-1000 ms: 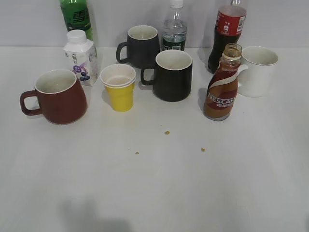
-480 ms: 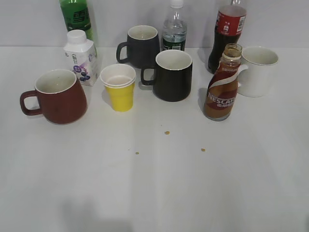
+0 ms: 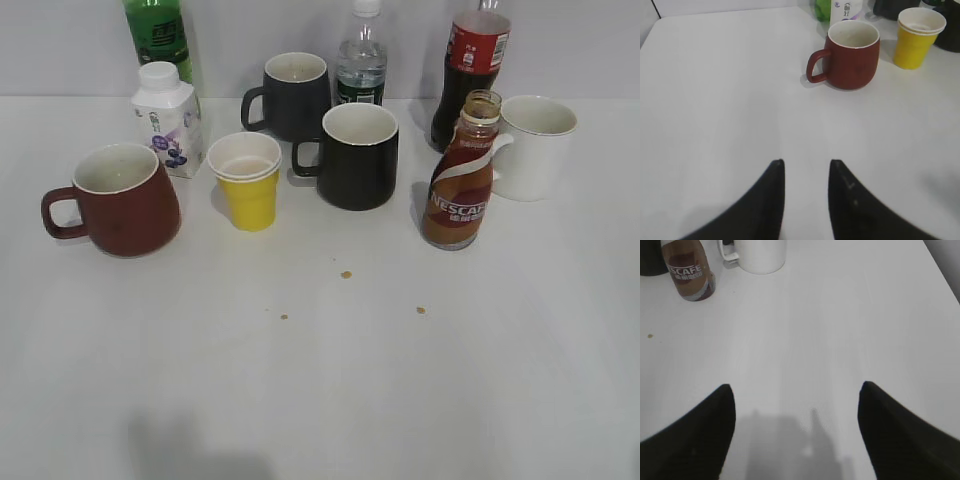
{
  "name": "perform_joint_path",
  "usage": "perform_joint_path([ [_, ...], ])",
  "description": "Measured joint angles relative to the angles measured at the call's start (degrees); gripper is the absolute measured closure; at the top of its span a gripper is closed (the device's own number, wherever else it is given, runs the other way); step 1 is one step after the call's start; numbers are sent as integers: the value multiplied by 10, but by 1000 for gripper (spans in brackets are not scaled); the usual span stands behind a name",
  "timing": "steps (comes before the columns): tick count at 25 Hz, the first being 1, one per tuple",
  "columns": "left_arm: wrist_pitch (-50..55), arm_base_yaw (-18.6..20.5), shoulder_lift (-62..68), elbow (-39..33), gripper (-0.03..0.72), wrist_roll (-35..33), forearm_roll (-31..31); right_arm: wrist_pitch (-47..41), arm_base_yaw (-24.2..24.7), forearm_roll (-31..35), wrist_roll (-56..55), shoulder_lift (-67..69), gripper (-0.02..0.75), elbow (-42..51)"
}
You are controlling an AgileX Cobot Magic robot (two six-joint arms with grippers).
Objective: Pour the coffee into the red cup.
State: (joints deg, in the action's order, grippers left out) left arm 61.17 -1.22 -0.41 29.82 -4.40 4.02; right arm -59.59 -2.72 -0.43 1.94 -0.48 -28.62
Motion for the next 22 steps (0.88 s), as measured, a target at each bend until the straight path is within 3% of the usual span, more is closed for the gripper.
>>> perform_joint_path([
  [10, -53, -26, 29, 9, 449, 0, -1, 16, 0, 30, 1, 1, 168, -7],
  [18, -393, -32, 160, -53, 447, 0, 2, 199, -1, 127, 52, 139, 255, -12],
  [22, -557, -32, 281, -92, 442, 0, 4, 296, -30, 142, 78, 232, 287, -3],
])
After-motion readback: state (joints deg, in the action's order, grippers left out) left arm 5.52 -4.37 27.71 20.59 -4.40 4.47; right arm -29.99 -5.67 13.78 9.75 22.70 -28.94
